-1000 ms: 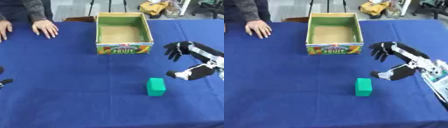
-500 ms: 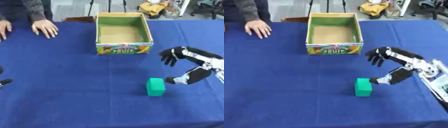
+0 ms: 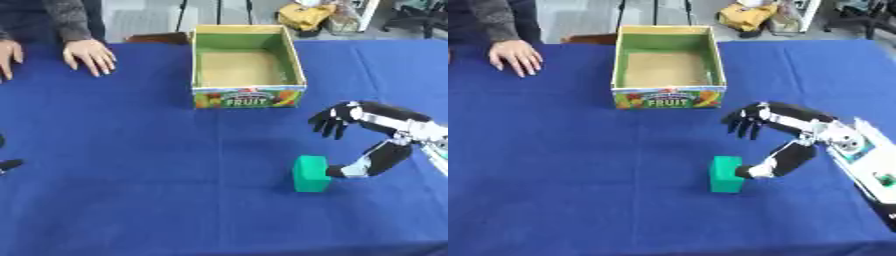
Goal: Pick up objects on the table and place them in the box.
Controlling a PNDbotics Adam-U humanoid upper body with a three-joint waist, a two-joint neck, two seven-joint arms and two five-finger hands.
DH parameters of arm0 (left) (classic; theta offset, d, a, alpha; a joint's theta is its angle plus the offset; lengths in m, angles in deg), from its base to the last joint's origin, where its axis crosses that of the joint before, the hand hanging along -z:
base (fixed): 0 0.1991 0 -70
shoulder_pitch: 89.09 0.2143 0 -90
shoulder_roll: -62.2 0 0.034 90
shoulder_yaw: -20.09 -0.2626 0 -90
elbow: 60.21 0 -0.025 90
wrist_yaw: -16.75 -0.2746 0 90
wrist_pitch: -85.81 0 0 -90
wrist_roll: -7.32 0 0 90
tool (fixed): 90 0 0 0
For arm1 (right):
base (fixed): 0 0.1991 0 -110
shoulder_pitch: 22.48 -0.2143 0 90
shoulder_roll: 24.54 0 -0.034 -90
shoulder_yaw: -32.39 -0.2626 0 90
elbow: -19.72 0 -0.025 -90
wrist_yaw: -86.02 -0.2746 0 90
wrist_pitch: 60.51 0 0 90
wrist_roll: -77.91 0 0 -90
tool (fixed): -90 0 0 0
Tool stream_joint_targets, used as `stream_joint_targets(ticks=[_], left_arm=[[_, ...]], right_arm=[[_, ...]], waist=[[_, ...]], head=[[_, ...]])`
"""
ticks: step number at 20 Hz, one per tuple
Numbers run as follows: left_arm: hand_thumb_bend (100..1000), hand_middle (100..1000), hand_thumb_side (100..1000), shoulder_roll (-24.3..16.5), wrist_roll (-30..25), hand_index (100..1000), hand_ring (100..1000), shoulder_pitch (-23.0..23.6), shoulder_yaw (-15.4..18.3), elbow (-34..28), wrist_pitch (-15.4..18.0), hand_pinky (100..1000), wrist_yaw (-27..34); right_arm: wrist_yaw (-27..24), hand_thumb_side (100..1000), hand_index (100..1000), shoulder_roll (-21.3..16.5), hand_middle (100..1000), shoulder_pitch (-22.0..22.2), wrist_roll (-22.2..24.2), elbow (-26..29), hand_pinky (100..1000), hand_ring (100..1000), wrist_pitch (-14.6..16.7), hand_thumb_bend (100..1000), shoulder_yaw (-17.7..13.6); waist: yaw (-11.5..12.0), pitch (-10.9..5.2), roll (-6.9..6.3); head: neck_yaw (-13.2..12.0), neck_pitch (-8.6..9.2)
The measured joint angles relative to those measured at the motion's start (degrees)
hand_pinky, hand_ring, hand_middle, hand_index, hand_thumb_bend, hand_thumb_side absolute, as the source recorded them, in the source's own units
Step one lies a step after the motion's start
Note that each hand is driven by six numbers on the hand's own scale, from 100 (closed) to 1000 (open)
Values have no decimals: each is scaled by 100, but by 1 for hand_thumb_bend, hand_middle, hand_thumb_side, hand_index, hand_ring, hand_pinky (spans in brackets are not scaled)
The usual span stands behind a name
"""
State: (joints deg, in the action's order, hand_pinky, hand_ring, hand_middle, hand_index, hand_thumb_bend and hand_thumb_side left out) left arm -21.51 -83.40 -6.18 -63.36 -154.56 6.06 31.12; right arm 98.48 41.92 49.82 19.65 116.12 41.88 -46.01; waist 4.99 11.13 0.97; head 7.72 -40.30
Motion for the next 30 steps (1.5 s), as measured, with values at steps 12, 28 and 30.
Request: stream_joint_targets(ticks=[12,28,30], left_arm=[[577,761,719,0,-1,748,891,-1,0,0,-1,669,0],[577,760,719,0,-1,747,890,-1,-1,0,-1,669,0],[577,760,719,0,-1,747,890,-1,-1,0,-1,669,0]], right_arm=[[468,331,903,154,737,-26,172,-87,606,710,105,498,115],[1005,336,897,418,731,-44,111,-231,604,704,266,496,155],[1038,337,896,440,727,-44,110,-244,604,702,284,493,156]], waist=[[0,10,-17],[2,18,-39],[2,18,-38]], head=[[22,0],[44,0],[44,0]])
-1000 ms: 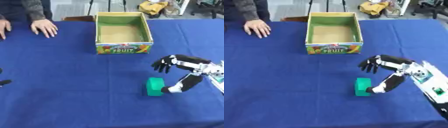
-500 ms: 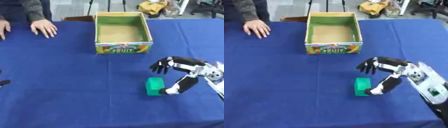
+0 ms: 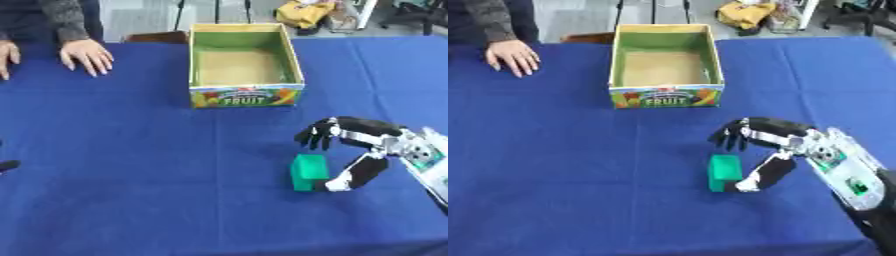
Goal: Pick up objects on the table and place them in the box.
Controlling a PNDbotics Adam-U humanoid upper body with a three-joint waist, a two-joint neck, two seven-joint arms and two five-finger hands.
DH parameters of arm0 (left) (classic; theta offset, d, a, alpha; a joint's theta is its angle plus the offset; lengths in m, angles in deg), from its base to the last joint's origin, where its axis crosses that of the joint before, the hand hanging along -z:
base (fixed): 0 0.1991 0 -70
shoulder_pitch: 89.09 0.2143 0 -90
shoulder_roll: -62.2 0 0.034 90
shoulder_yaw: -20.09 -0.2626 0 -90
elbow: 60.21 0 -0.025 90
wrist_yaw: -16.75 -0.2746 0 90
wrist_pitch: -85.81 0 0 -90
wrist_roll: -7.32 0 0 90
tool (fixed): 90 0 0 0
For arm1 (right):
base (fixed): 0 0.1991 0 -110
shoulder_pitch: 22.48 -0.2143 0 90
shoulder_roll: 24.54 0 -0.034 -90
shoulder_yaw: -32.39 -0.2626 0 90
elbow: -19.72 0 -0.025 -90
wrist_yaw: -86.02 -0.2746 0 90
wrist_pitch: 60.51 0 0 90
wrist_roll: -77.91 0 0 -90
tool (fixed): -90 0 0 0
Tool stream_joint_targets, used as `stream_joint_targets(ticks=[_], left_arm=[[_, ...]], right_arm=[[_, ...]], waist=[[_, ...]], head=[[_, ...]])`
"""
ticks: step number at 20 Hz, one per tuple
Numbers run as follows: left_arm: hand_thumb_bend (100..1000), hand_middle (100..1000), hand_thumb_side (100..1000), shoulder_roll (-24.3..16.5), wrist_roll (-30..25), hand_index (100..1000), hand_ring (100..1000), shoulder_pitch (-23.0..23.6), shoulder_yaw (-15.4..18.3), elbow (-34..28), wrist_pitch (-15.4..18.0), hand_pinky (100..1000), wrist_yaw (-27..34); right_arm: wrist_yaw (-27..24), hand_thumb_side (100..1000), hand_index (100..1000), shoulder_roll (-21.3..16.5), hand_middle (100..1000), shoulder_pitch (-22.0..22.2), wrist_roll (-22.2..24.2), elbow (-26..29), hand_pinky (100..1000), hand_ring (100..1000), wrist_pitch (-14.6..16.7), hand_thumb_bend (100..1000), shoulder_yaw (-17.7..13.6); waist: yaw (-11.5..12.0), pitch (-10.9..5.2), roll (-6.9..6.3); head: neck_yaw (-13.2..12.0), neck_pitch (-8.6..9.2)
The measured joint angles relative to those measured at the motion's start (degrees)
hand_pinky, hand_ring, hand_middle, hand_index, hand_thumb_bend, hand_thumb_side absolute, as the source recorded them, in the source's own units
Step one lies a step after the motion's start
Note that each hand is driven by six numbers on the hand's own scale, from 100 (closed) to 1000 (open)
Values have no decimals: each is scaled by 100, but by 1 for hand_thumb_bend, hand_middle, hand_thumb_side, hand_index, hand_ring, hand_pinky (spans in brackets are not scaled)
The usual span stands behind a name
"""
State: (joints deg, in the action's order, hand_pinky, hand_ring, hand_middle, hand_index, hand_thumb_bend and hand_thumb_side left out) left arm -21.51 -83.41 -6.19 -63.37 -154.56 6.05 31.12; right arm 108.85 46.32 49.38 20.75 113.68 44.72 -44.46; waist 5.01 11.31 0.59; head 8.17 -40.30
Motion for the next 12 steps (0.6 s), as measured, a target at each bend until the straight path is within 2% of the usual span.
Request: stream_joint_targets(ticks=[12], left_arm=[[577,760,720,0,0,747,889,0,0,0,0,669,0]], right_arm=[[405,307,878,67,703,3,-39,-52,597,679,62,471,1]], waist=[[-1,15,0]], head=[[3,0]])
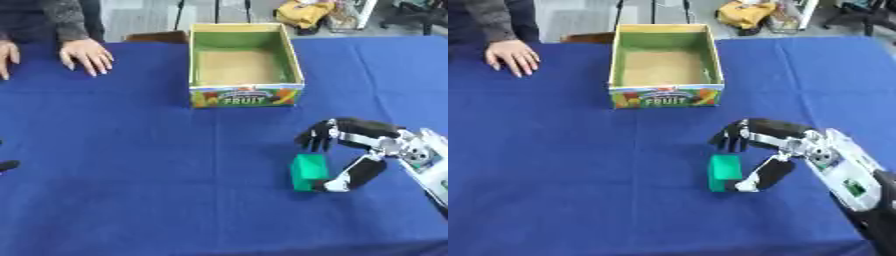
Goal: Pick up objects on the table and place them in the box.
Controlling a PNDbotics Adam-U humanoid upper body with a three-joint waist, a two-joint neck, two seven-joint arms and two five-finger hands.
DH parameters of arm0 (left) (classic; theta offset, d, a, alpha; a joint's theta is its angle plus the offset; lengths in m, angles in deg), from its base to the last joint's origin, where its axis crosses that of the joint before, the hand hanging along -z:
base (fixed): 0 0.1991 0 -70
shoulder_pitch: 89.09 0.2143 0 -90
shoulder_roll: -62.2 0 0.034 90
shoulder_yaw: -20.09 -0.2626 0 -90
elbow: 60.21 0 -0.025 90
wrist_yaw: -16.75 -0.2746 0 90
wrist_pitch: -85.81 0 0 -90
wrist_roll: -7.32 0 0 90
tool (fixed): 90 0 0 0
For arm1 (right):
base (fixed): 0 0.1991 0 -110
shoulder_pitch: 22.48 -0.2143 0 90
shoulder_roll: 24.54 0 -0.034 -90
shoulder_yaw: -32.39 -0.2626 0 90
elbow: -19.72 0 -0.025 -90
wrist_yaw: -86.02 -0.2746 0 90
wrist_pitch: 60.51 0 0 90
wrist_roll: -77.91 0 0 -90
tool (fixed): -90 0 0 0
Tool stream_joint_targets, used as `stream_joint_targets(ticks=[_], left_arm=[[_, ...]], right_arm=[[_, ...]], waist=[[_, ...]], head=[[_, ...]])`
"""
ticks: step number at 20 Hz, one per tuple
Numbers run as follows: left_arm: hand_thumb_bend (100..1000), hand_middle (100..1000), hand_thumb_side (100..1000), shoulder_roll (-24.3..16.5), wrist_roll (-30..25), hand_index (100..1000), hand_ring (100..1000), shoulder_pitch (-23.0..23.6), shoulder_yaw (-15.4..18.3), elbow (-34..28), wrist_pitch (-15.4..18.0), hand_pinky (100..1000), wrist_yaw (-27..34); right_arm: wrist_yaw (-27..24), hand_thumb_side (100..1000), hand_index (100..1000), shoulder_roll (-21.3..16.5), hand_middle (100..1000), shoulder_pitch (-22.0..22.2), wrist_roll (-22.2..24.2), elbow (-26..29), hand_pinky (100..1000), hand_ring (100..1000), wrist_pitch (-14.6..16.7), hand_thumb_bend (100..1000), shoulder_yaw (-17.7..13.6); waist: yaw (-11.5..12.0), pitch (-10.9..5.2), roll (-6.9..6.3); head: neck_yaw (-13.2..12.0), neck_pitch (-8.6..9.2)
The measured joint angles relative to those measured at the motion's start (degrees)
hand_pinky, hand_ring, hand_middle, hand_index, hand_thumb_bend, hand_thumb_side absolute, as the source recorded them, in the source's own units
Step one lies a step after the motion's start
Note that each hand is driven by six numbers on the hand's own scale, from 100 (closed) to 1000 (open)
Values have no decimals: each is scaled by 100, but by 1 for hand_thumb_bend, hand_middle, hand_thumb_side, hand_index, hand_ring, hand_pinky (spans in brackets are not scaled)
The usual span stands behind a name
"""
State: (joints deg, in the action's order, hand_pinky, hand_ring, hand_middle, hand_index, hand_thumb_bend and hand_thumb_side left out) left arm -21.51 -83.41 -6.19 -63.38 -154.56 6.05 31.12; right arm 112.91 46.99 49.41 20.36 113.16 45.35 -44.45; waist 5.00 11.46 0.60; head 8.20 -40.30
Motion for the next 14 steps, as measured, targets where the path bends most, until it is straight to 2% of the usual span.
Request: stream_joint_targets(ticks=[7,14], left_arm=[[578,760,719,0,0,747,889,0,0,0,0,669,0],[578,759,719,0,0,747,889,0,0,0,0,669,0]], right_arm=[[223,307,874,49,697,7,-36,-74,594,675,36,461,18],[304,295,838,96,635,46,-66,-144,567,629,70,440,34]], waist=[[0,0,-13],[3,0,-18]], head=[[2,0],[10,0]])
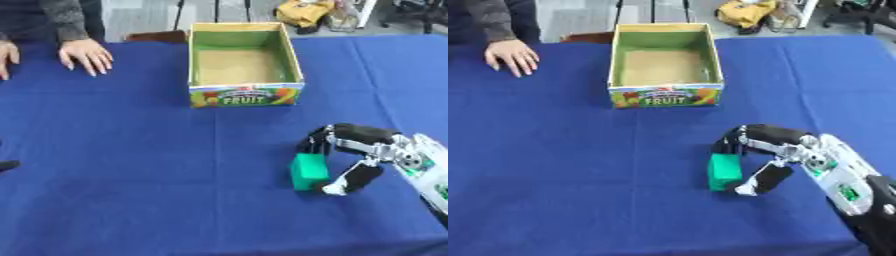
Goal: Pick up objects on the table and place them in the box.
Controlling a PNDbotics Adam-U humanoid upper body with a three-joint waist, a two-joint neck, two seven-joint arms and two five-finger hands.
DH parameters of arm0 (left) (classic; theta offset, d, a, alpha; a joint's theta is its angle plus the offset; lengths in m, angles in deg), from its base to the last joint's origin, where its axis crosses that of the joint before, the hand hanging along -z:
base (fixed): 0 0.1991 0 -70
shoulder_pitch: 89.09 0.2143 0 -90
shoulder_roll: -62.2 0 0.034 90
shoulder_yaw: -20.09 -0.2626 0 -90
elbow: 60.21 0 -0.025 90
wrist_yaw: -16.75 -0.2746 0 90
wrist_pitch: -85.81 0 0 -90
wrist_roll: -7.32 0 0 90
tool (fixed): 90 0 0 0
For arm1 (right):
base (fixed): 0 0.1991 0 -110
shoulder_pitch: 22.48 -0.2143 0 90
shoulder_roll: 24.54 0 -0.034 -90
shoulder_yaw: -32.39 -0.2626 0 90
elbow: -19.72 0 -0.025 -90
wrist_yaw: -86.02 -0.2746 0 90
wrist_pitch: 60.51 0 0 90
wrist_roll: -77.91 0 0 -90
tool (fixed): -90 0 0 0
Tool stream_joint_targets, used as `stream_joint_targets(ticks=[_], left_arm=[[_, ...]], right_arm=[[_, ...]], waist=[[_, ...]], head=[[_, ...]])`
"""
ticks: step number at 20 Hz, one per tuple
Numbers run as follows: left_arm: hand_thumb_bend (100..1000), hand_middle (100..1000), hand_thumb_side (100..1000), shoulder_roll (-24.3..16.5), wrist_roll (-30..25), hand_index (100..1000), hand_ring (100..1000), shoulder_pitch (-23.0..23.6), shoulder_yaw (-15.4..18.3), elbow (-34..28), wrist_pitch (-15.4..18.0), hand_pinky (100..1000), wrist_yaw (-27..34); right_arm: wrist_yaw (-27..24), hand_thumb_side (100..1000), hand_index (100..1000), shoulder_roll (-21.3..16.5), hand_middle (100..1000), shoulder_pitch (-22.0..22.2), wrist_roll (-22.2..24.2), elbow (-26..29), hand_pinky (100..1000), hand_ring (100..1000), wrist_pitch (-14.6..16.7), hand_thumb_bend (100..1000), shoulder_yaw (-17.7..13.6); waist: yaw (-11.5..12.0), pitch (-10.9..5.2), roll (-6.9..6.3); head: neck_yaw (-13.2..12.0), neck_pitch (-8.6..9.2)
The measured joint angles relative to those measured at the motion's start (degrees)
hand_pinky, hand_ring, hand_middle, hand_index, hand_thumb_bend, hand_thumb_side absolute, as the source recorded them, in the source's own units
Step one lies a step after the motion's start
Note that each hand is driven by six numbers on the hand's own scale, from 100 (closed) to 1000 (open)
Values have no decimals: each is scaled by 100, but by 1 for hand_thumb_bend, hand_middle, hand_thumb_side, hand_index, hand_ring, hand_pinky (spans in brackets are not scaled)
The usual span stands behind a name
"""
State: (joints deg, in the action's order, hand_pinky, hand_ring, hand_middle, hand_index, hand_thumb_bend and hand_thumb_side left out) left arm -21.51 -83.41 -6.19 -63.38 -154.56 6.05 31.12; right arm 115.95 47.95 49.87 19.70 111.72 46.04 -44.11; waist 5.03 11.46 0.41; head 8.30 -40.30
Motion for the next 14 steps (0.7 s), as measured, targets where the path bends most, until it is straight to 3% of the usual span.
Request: stream_joint_targets(ticks=[8,14], left_arm=[[577,759,720,0,0,747,888,0,0,0,0,669,0],[576,759,721,0,0,747,888,-2,0,0,0,669,0]], right_arm=[[101,233,657,17,458,1,-206,-12,444,476,45,331,0],[200,131,435,54,252,1,-457,-11,408,383,25,100,1]], waist=[[0,0,0],[0,0,-2]], head=[[5,0],[6,0]])
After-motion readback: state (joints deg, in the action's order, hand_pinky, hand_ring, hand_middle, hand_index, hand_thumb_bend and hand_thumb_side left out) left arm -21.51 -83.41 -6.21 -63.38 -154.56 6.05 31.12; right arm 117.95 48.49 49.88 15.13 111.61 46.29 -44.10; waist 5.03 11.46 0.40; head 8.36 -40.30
